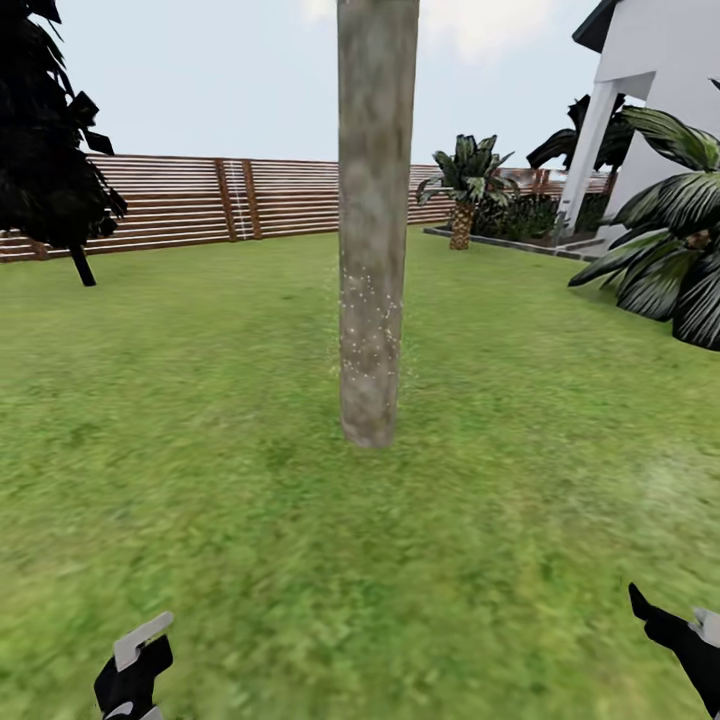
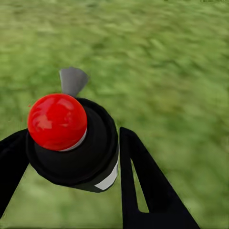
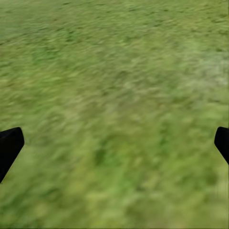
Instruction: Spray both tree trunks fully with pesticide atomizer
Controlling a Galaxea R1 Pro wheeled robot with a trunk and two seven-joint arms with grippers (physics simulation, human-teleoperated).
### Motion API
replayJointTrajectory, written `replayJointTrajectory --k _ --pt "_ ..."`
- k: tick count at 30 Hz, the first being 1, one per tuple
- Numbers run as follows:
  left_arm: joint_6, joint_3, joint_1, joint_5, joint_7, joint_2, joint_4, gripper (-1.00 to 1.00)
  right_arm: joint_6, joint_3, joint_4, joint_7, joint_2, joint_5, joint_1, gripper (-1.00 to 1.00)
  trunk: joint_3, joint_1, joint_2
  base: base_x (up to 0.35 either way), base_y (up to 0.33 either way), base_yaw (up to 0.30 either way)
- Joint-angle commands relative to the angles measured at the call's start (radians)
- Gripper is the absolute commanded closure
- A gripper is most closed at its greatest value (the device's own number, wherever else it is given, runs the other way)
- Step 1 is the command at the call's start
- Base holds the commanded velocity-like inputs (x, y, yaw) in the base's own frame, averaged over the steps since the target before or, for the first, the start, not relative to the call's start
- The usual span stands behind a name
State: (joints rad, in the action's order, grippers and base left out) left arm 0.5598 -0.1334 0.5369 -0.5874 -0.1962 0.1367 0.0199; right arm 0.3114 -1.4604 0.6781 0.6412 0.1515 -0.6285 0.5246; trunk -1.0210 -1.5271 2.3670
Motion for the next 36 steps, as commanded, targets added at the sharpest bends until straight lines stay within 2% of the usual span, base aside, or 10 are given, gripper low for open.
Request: replayJointTrajectory --k 1,9,36 --pt "0.0 0.0 0.0 0.0 0.0 0.0 0.0 1.0 0.0 0.0 0.0 0.0 -0.001 0.0 0.0 -1.0 0.001 0.0 0.0 0.0 0.0 0.218" --pt "0.0 0.0 0.0 0.0 0.0 0.0 0.0 1.0 0.0 0.0 0.001 0.0 0.0 0.0 0.0 -1.0 0.008 0.0 0.0 0.0 0.0 0.238" --pt "0.001 0.0 -0.007 0.0 -0.002 -0.002 0.0 1.0 -0.001 -0.006 0.0 0.0 -0.003 0.004 0.0 -1.0 0.004 0.0 0.0 0.0 0.0 0.289"
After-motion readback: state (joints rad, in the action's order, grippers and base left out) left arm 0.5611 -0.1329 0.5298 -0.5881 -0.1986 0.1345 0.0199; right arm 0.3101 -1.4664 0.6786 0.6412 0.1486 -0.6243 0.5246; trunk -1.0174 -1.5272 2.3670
